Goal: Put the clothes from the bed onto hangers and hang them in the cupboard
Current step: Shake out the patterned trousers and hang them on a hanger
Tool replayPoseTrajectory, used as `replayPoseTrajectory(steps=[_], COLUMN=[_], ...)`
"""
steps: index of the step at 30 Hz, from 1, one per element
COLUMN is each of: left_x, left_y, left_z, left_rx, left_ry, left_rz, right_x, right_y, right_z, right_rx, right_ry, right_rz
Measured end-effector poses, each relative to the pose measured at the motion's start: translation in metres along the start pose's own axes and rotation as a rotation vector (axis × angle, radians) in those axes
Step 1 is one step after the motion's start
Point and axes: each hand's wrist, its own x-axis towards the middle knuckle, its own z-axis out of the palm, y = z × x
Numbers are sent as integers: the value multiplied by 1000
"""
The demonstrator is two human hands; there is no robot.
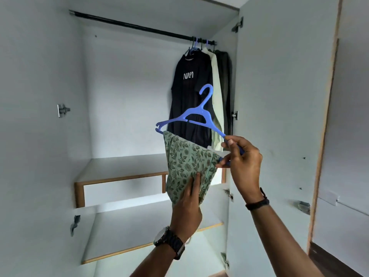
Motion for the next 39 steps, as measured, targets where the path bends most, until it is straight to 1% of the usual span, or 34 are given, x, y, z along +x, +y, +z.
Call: replayPoseTrajectory(steps=[1, 3, 6, 9, 12, 15, 20, 23, 29, 31, 35, 39], left_x=[31, 67, 148, 227, 295, 361, 473, 542, 693, 732, 809, 868], left_y=[-12, -24, -59, -100, -143, -187, -260, -294, -349, -358, -366, -355], left_z=[11, 20, 42, 58, 69, 83, 103, 109, 105, 103, 93, 73], left_rx=[5, -23, -11, 30, 63, 106, 111, 74, 161, 222, 435, 465], left_ry=[8, -3, 62, 129, 154, 200, 276, 306, 392, 429, 451, 439], left_rz=[4, -30, -48, -25, -7, 20, 85, 96, 234, 262, 276, 238], right_x=[28, 63, 138, 207, 262, 314, 405, 468, 593, 626, 691, 751], right_y=[20, 39, 80, 114, 150, 186, 242, 261, 286, 290, 294, 290], right_z=[13, 29, 68, 114, 156, 199, 272, 314, 382, 395, 418, 430], right_rx=[18, 35, 89, 121, 148, 142, 116, 77, 25, 2, -35, -78], right_ry=[-11, -33, -65, -83, -99, -112, -124, -145, -75, -53, 3, 64], right_rz=[-13, -29, -50, -73, -113, -168, -279, -320, -408, -446, -527, -617])
